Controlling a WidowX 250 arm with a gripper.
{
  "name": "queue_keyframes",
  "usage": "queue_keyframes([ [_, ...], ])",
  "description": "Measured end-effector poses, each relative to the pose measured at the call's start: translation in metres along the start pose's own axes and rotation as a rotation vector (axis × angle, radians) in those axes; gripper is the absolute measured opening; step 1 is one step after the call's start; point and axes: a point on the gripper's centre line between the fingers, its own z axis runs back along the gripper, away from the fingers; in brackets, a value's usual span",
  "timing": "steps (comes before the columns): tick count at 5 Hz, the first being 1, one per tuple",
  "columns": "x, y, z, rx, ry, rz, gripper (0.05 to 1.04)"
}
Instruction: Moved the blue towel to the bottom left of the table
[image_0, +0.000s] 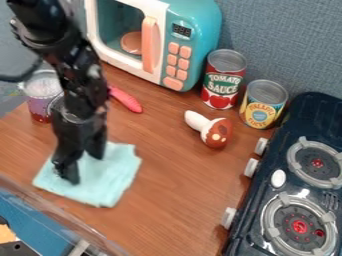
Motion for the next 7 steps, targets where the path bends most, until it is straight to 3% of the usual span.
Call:
queue_keyframes([
  [2, 0.038, -0.005, 0.004, -0.002, -0.048, 0.095, 0.999],
  [4, 0.032, -0.007, 0.016, -0.024, -0.07, 0.06, 0.999],
  [6, 0.021, -0.003, 0.067, -0.129, -0.069, 0.037, 0.999],
  [7, 0.014, -0.004, 0.081, -0.17, -0.09, 0.033, 0.999],
])
